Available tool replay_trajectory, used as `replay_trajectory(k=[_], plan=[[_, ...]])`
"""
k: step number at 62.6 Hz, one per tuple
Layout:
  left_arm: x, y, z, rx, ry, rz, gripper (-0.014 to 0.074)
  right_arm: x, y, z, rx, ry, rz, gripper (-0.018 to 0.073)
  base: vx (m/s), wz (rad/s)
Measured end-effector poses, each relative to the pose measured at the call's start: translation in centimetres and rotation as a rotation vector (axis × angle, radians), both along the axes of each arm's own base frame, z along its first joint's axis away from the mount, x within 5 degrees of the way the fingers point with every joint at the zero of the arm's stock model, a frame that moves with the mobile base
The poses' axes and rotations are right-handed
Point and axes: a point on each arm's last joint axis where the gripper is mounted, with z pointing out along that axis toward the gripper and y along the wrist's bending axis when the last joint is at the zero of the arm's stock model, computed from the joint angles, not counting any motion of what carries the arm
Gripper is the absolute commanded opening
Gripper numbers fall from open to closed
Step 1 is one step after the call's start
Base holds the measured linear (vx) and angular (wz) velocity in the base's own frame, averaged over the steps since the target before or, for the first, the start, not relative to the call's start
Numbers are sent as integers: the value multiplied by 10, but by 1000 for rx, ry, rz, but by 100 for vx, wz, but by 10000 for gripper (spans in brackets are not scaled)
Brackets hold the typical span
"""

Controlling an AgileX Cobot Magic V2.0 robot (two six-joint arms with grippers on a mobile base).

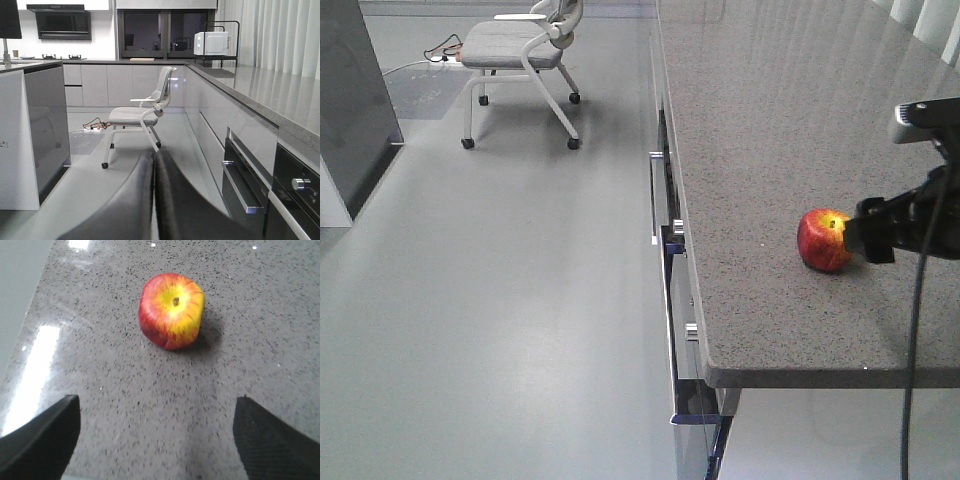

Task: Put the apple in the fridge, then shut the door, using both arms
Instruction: 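Reach the right gripper down over the apple and close on it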

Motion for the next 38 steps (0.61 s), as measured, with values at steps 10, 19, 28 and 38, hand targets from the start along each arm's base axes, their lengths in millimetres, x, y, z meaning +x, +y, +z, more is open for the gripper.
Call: replay_trajectory(k=[10, 19, 28, 38], plan=[[0, 0, 0, 0, 0, 0, -6, 32, 2, -11, 0, 22, 0, 594, 0, 0], [0, 0, 0, 0, 0, 0, -6, 58, 3, -24, -7, 53, 1, 594, 0, 0], [0, 0, 0, 0, 0, 0, -6, 79, 4, -35, -26, 74, 5, 594, 0, 0], [0, 0, 0, 0, 0, 0, -6, 99, 4, -47, -42, 92, 8, 594, 0, 0]])
